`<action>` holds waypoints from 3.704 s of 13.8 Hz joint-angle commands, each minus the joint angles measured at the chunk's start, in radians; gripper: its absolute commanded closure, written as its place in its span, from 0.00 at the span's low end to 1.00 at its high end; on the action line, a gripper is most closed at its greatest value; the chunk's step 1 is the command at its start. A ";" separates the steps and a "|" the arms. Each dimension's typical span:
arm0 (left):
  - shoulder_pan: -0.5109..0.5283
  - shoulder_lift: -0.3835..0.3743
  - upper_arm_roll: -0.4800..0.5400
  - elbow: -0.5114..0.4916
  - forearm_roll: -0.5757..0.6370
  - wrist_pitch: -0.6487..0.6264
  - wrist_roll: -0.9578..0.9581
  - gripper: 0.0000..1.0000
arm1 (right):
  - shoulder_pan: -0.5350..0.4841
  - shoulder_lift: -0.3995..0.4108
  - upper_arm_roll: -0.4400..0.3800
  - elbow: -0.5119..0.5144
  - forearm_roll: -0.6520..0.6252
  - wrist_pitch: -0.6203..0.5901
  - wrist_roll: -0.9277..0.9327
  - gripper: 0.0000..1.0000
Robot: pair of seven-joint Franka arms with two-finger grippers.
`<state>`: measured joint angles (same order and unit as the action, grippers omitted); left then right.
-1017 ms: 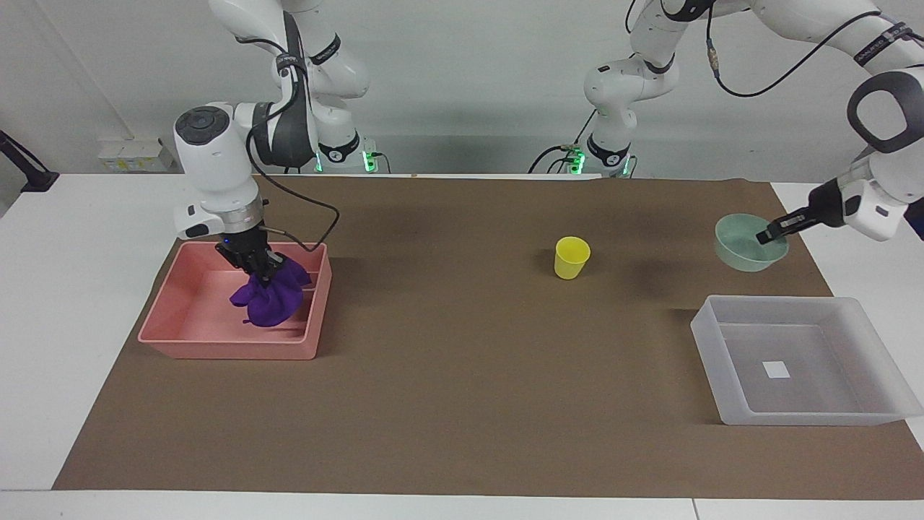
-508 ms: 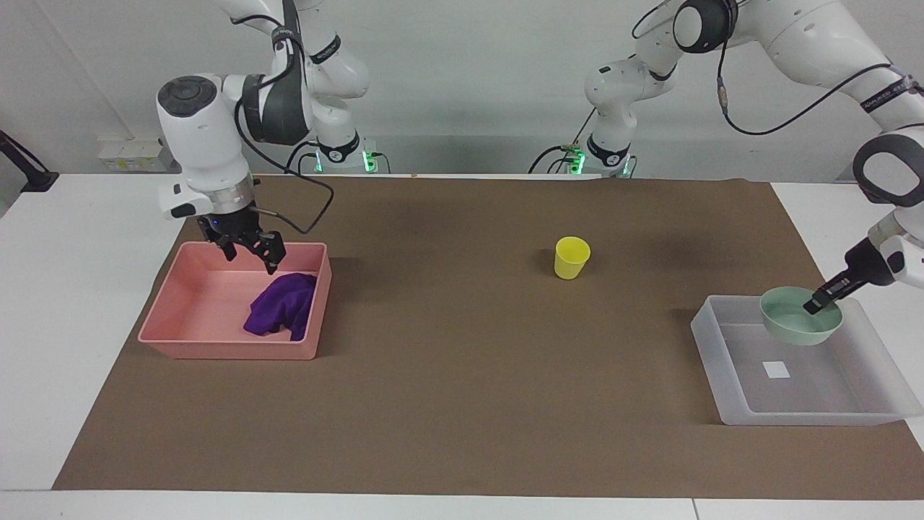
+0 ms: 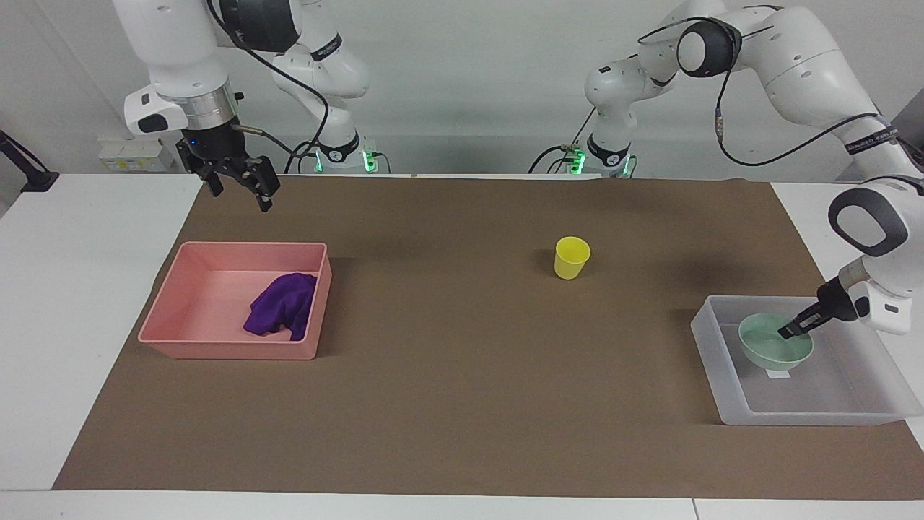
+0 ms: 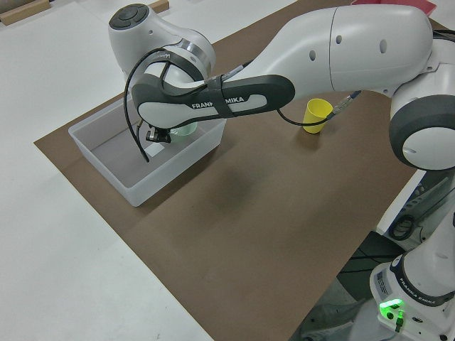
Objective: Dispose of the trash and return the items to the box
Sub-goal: 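Drop the cloth in the tray while the left gripper places the bowl in the box, then release the green bowl and move the left gripper toward the yellow cup, then grasp the yellow cup rim with the left gripper, then carry the yellow cup into the clear box beside the bowl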
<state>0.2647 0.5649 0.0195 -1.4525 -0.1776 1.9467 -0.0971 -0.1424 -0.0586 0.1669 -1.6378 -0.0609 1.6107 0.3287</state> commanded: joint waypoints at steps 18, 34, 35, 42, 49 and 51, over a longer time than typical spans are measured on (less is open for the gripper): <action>-0.139 -0.252 0.000 -0.006 -0.002 -0.228 -0.007 0.00 | -0.019 0.019 -0.001 0.059 0.044 -0.110 -0.169 0.00; -0.613 -0.652 -0.004 -0.942 -0.017 0.317 -0.024 0.53 | -0.019 0.020 -0.001 0.059 0.042 -0.110 -0.169 0.00; -0.613 -0.639 -0.003 -0.937 -0.017 0.314 -0.024 0.89 | -0.019 0.019 -0.001 0.059 0.044 -0.110 -0.169 0.00; -0.599 -0.617 -0.003 -0.882 -0.017 0.284 -0.039 1.00 | -0.019 0.019 -0.001 0.059 0.042 -0.110 -0.169 0.00; -0.322 -0.524 0.010 -0.355 -0.013 -0.233 -0.012 1.00 | -0.019 0.020 -0.001 0.059 0.042 -0.110 -0.169 0.00; -0.202 -0.412 0.011 -0.156 -0.005 -0.305 -0.013 1.00 | -0.019 0.020 -0.001 0.059 0.044 -0.106 -0.169 0.00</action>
<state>-0.0282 -0.0054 0.0394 -1.8329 -0.1919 1.7439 -0.1167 -0.1463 -0.0329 0.1625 -1.5722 -0.0429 1.5048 0.1900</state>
